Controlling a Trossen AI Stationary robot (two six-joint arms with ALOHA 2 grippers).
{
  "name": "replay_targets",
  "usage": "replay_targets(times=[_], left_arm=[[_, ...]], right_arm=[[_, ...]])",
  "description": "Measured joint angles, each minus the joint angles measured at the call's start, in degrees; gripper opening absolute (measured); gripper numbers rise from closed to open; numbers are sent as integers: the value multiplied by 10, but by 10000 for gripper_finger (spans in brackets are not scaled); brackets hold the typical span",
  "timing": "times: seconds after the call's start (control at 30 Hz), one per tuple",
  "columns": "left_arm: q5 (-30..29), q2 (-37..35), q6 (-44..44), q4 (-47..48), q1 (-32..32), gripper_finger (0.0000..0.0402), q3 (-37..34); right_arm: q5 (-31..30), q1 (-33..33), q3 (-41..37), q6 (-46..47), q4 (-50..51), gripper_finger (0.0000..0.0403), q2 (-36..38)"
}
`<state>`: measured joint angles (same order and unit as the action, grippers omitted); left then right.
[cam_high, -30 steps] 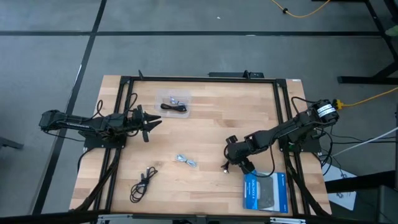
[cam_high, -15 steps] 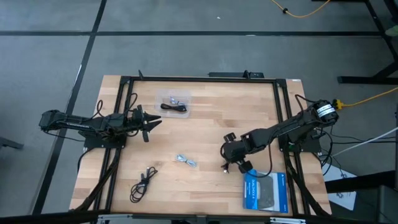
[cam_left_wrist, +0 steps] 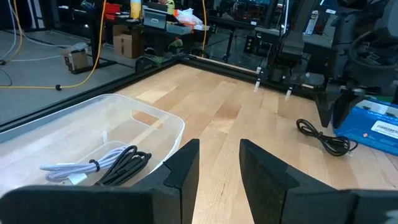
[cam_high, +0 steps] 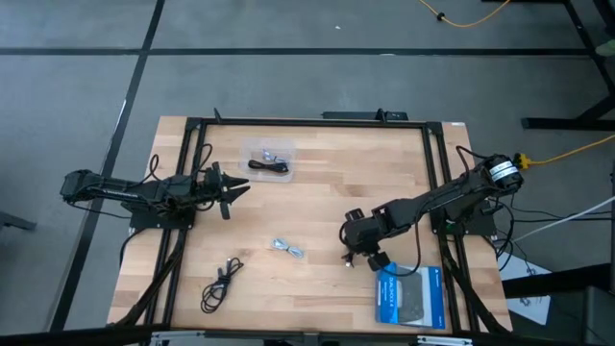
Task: Pick and place USB-C Cables
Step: Put the black charger cable into the transparent bin
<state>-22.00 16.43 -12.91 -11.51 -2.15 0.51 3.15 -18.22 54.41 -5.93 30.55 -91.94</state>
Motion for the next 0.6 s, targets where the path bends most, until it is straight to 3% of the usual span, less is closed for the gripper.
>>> replay_targets(times=[0.27,0.6], left_arm=[[0,0,0,2,0,108,0],[0,0,0,8,0,108,0]], right_arm=[[0,0,1,-3,-22,193,-21],[-5,0,15,-21,-34,202,-84]])
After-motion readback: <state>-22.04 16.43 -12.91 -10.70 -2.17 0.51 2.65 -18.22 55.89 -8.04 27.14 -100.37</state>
